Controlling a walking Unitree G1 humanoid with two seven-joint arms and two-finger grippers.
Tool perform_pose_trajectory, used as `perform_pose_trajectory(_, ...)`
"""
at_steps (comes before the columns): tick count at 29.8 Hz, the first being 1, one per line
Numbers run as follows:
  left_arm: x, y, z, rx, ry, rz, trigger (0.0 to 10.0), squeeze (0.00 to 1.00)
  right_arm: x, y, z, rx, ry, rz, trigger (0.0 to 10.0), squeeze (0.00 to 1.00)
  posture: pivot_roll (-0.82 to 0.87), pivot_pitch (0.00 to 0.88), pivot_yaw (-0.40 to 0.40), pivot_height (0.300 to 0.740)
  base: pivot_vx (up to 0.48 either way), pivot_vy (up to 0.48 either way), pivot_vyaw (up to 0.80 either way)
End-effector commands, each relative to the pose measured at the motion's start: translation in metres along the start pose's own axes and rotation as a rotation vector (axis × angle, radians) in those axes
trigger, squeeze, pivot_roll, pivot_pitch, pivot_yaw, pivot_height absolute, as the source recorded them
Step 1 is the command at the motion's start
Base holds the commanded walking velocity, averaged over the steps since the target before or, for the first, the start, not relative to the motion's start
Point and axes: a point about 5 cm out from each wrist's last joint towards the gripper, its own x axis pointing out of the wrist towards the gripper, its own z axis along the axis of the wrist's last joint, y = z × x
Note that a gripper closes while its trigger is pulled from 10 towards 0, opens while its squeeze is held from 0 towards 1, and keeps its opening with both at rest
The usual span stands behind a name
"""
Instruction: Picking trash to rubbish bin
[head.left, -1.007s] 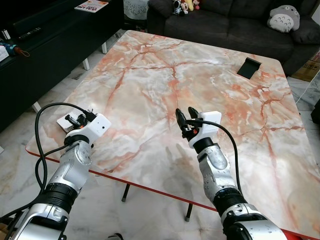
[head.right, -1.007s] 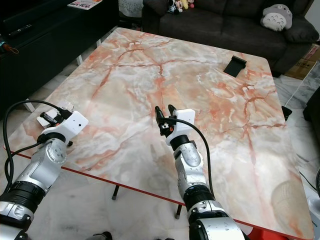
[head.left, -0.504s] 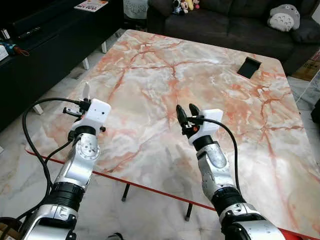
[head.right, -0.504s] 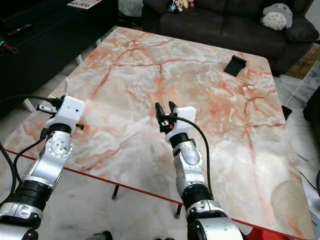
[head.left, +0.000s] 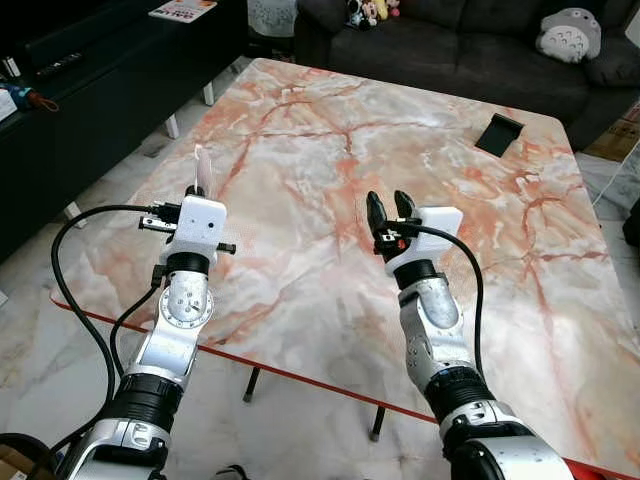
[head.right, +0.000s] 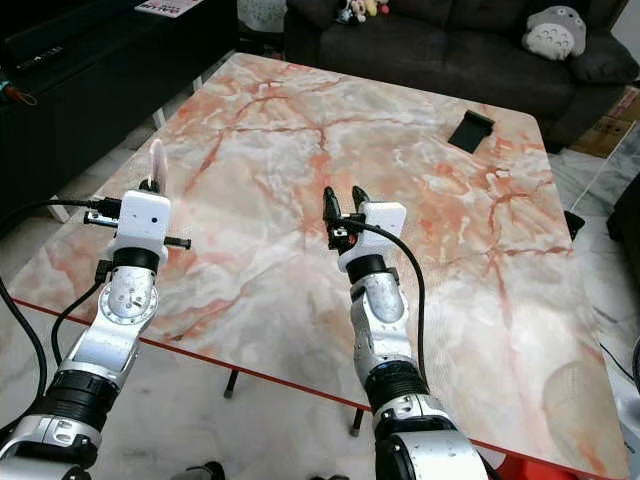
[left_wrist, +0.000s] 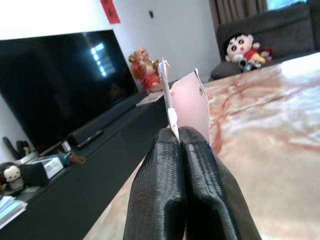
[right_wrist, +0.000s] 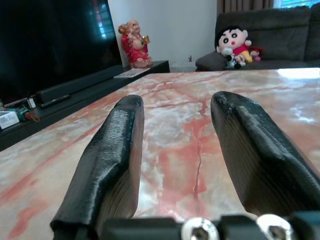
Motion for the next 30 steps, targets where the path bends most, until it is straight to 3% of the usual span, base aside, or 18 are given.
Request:
perform_pose_trajectory(1,0.0003,-0.0016,0.003,-0.027,-0.019,0.002,10.0,0.0,-0.0006,-0.0055,0.0045,-0.007,-0.025,-0.021,10.0,0.0,0.09,0.083,-0.11,0.74,0.0,0.0,0.0)
perform_pose_trajectory(7,0.0011,-0.002,0.0037,-0.032,-0.028,-0.002,10.0,0.0,-0.0006,-0.0061,0.0046,-0.009,-0.026,-0.024,10.0,0.0,0.09,0.073,-0.109,0.74,-0.041,0.0,0.0)
perform_pose_trajectory(30,0.0019,-0.0034,0.0046,-0.025,-0.04,-0.013,10.0,0.0,-0.0026,-0.008,0.0027,-0.016,-0.017,-0.029,10.0,0.0,0.09,0.079,-0.11,0.74,-0.332,0.0,0.0)
